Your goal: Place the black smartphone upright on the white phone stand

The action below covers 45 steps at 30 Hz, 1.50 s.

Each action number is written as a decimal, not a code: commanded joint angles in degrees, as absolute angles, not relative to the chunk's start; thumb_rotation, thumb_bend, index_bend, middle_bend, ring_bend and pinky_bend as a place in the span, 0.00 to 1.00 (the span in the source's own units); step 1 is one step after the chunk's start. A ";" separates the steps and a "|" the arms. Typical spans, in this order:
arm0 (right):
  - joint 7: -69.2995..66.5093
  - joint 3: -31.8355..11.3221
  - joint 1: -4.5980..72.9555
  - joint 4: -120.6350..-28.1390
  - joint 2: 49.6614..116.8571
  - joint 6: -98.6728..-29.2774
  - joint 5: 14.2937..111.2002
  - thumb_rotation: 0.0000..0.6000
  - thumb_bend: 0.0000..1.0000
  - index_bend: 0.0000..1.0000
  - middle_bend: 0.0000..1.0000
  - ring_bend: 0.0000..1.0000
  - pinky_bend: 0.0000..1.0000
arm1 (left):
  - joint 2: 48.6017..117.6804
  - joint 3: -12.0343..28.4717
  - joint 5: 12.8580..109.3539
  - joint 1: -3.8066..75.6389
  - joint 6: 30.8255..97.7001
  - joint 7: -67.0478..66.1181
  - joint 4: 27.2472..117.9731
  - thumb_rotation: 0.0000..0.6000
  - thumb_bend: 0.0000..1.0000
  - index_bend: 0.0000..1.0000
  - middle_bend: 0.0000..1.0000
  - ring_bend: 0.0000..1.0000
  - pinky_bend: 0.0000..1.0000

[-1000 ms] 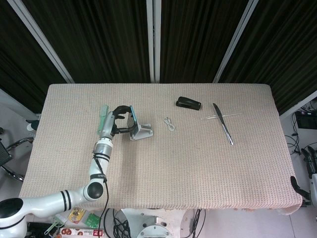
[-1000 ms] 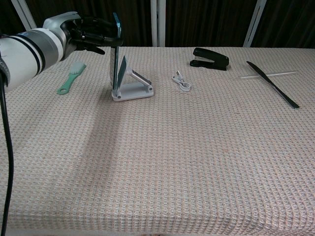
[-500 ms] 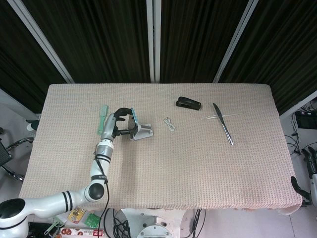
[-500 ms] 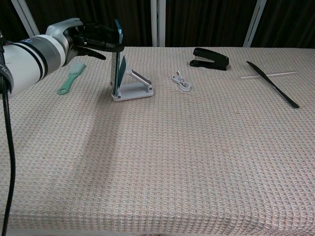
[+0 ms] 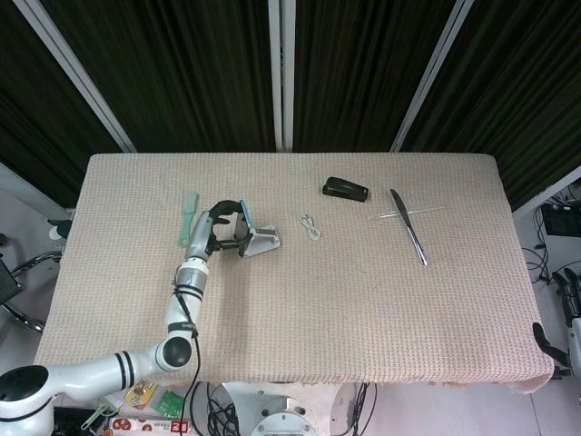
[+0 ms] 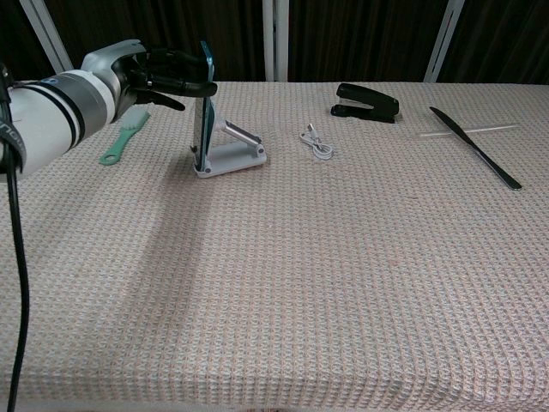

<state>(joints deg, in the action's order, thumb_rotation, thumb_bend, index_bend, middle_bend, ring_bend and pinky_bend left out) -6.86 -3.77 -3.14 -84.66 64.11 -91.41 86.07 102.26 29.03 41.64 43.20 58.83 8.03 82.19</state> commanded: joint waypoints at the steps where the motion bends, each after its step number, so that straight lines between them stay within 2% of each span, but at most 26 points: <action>1: -6.80 -3.76 -3.12 -84.71 64.09 -91.40 86.10 1.00 0.27 0.00 0.00 0.00 0.00 | 102.36 28.93 41.80 43.20 58.66 7.98 81.97 1.00 0.45 0.50 0.53 0.24 0.28; 11: -6.98 -3.81 -2.97 -84.53 64.25 -90.86 85.76 1.00 0.28 0.00 0.00 0.00 0.00 | 103.17 28.64 42.41 43.27 57.58 8.44 81.26 1.00 0.44 0.48 0.51 0.24 0.28; 16: -7.31 -3.90 -2.94 -84.25 64.32 -90.76 85.58 1.00 0.27 0.00 0.00 0.00 0.00 | 102.98 28.30 43.90 43.11 56.08 9.82 81.43 1.00 0.35 0.33 0.43 0.21 0.28; 21: -7.56 -3.78 -2.77 -83.95 64.48 -90.05 85.35 1.00 0.28 0.00 0.00 0.00 0.00 | 103.47 27.91 45.22 43.18 55.36 10.84 80.88 1.00 0.27 0.22 0.33 0.19 0.28; 27: -8.00 -3.88 -2.77 -83.54 64.57 -90.06 85.22 1.00 0.28 0.00 0.00 0.00 0.00 | 104.39 27.72 46.90 43.31 56.11 11.31 79.77 1.00 0.26 0.16 0.19 0.17 0.28; 31: -8.34 -3.93 -2.80 -83.30 64.56 -89.97 85.03 1.00 0.28 0.00 0.00 0.00 0.00 | 104.65 27.52 47.78 43.30 56.33 11.43 79.16 1.00 0.26 0.11 0.14 0.15 0.27; 45: -8.06 -3.99 -2.65 -83.39 64.71 -89.88 85.08 1.00 0.28 0.00 0.00 0.00 0.00 | 103.35 24.90 54.45 42.05 55.86 13.93 79.71 1.00 0.23 0.03 0.00 0.09 0.25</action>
<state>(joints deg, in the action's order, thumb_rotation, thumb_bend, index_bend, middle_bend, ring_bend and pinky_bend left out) -8.08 -3.98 -2.64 -83.37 64.72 -89.84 85.06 103.75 25.30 53.80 42.32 55.98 13.55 79.42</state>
